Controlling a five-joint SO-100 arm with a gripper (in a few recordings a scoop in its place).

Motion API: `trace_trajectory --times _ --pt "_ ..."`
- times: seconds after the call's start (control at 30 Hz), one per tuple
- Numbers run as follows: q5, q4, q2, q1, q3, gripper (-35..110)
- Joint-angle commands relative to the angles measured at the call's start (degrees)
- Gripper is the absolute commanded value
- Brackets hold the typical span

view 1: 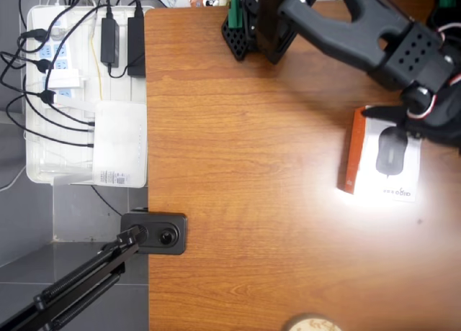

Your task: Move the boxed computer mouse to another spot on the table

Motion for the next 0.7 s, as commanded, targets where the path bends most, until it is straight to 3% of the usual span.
trace_trajectory --times 0.0,0.4,0.67 --pt "1.1 0.2 0.4 -0.4 1.6 103" --pt "3.0 1.9 -0.2 7.5 1.8 103" --pt "0.8 -0.7 -4.7 6.5 -1.3 103"
